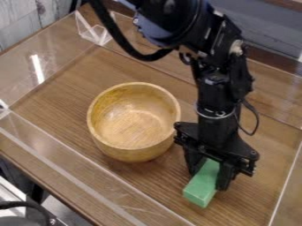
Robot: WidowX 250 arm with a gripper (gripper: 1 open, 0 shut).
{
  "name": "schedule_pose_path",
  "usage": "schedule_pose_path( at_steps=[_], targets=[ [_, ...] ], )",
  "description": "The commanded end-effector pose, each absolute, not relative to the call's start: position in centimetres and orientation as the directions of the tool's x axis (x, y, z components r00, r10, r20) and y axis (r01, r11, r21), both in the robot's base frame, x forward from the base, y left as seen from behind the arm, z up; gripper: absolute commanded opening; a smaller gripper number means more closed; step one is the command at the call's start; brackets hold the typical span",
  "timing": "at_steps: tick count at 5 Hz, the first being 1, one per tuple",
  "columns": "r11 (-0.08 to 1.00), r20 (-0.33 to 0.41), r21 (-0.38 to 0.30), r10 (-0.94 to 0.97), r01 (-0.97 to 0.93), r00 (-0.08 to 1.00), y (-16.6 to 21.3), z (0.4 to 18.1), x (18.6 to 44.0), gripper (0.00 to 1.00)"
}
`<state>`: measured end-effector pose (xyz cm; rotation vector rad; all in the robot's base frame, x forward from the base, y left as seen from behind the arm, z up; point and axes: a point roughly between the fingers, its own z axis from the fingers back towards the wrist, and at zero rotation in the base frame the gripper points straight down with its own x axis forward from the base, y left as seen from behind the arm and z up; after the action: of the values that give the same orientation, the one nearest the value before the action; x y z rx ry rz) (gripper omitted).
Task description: Remove the green block from inside the brown bowl and put it on the table
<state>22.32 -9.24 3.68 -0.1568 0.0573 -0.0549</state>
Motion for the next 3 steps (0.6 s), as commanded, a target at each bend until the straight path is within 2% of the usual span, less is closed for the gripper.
schedule_pose_path(
  at_steps=[1, 3],
  targets=[
    [0.984, 0.008, -0.174, -0.047, 0.048, 0.999, -9.29, 5.48, 23.56, 0.0],
    [0.983, 0.007, -0.177, -0.043, 0.044, 0.999, -9.16, 6.1, 23.61, 0.0]
  ],
)
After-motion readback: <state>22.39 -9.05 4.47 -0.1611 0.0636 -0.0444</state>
